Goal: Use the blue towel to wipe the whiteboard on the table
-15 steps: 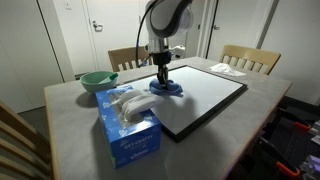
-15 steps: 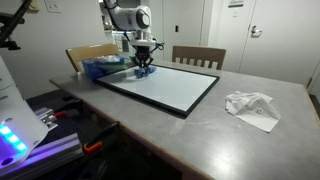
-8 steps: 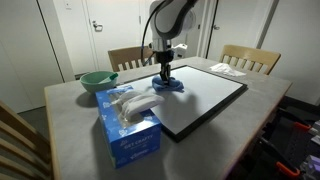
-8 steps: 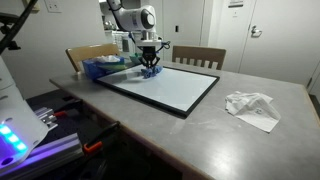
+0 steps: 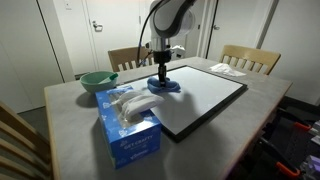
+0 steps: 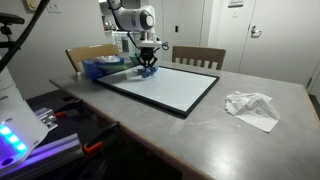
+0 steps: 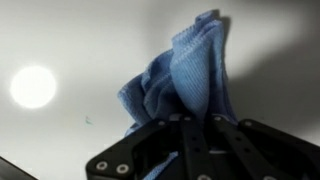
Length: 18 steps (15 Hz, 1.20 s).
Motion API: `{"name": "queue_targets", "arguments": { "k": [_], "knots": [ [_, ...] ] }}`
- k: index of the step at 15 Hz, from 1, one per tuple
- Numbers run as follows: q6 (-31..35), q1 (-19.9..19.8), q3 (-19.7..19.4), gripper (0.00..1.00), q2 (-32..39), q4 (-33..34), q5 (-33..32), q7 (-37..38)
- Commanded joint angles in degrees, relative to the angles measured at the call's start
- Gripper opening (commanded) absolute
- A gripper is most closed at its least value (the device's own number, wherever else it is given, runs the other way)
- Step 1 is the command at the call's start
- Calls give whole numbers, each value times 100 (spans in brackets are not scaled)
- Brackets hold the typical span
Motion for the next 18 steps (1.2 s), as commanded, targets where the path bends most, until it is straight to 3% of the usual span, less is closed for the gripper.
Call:
{"name": "queue_targets", "arguments": {
  "k": [1,5,8,14,18],
  "knots": [
    [-159,-142,324,2,338,187,157,-568],
    [55,107,-365,2,285,100,-517,-1],
    [98,61,-553,2,294,100,-708,235],
    [-153,-136,99,2,404,255,-274,-703],
    [-280,-8,35,2,499,435,-406,-841]
  ]
}}
